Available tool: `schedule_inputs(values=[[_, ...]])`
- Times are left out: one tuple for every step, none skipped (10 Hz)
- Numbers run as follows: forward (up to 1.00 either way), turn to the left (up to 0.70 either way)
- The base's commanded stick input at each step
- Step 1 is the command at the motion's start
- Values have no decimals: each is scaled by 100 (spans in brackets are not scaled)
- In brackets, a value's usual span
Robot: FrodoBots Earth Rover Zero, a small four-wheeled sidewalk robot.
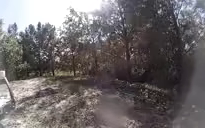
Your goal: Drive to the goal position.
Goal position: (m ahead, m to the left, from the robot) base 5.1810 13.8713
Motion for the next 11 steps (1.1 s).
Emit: schedule_inputs(values=[[0,0],[0,0],[0,0],[0,0],[43,0],[85,12],[85,34],[85,34],[85,34],[85,34],[85,34]])
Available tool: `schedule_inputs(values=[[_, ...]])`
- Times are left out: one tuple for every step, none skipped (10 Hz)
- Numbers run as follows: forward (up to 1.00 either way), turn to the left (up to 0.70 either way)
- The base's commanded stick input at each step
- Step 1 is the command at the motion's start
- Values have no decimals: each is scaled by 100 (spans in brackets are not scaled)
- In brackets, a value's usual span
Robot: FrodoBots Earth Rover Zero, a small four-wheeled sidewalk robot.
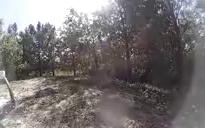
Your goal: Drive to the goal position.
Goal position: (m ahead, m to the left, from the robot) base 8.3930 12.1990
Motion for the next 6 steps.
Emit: schedule_inputs(values=[[85,33],[85,18],[85,4],[85,0],[85,0],[85,0]])
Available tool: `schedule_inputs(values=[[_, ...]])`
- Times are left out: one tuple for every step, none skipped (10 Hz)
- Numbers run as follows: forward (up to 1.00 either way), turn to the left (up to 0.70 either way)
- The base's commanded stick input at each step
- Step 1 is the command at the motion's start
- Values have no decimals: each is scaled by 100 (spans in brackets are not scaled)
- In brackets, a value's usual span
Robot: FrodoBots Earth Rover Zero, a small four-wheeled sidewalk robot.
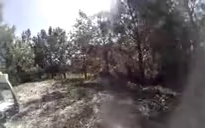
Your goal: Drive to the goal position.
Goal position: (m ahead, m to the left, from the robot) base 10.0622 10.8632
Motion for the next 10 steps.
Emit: schedule_inputs(values=[[85,0],[85,0],[85,0],[85,0],[85,0],[85,0],[85,0],[85,0],[85,0],[85,0]])
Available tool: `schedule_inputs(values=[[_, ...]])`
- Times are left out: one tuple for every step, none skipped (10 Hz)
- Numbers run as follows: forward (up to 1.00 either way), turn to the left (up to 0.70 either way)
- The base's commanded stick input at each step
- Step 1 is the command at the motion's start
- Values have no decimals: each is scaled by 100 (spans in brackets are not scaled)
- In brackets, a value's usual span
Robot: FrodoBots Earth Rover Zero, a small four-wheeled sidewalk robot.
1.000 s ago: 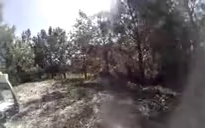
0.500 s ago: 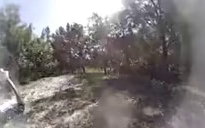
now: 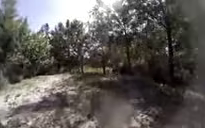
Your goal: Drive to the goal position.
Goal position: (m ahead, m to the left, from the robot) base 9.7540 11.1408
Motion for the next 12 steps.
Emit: schedule_inputs(values=[[85,0],[85,0],[85,0],[85,0],[85,0],[85,0],[85,0],[85,0],[85,0],[85,0],[85,0],[85,0]])
